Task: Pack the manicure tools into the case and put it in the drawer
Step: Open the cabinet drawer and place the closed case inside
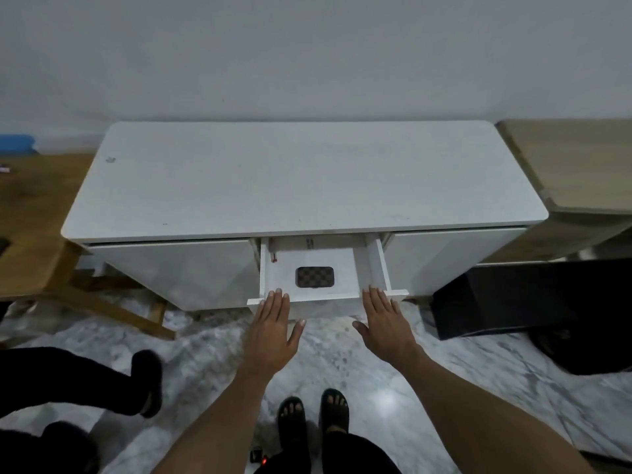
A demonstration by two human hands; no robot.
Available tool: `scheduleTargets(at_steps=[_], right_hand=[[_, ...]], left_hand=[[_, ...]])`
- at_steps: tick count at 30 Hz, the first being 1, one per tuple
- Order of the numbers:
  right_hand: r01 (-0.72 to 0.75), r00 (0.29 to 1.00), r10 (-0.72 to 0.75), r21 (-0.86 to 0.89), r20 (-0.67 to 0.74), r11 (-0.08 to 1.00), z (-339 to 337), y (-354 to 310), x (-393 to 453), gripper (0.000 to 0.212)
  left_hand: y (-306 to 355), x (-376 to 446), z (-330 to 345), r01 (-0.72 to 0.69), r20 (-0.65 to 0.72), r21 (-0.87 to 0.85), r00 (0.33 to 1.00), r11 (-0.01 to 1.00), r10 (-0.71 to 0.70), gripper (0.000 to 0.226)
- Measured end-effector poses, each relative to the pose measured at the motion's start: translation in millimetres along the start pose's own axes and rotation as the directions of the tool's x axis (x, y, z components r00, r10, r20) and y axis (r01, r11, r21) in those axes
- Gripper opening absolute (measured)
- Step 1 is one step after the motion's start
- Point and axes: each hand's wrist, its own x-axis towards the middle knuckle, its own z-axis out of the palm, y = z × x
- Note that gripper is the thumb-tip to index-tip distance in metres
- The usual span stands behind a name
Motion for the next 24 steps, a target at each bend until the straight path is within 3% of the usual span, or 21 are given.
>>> scheduleTargets(at_steps=[7, 10, 14, 24], right_hand=[[0.029, 0.999, -0.029, -0.020, -0.015, 0.999, 6.0, 6.5, 16.9, 0.079], [0.038, 0.999, -0.039, -0.022, -0.031, 0.999, 3.3, 8.5, 33.1, 0.093], [0.028, 0.999, -0.029, -0.024, -0.040, 0.999, -3.1, 10.7, 59.5, 0.080], [-0.006, 0.997, 0.003, -0.027, -0.075, 1.000, -20.3, 7.2, 109.2, 0.081]], left_hand=[[-7.5, 8.2, 12.6, -0.049, -0.004, 0.033, 0.999, 0.998, 0.049, 0.083], [-9.3, 23.4, 9.7, -0.043, -0.012, 0.034, 0.999, 0.998, 0.044, 0.084], [-10.7, 49.4, 8.0, -0.021, -0.031, 0.042, 0.999, 0.999, 0.022, 0.082], [-22.0, 109.6, 5.7, 0.042, -0.015, 0.042, 0.999, 0.998, -0.042, 0.085]])
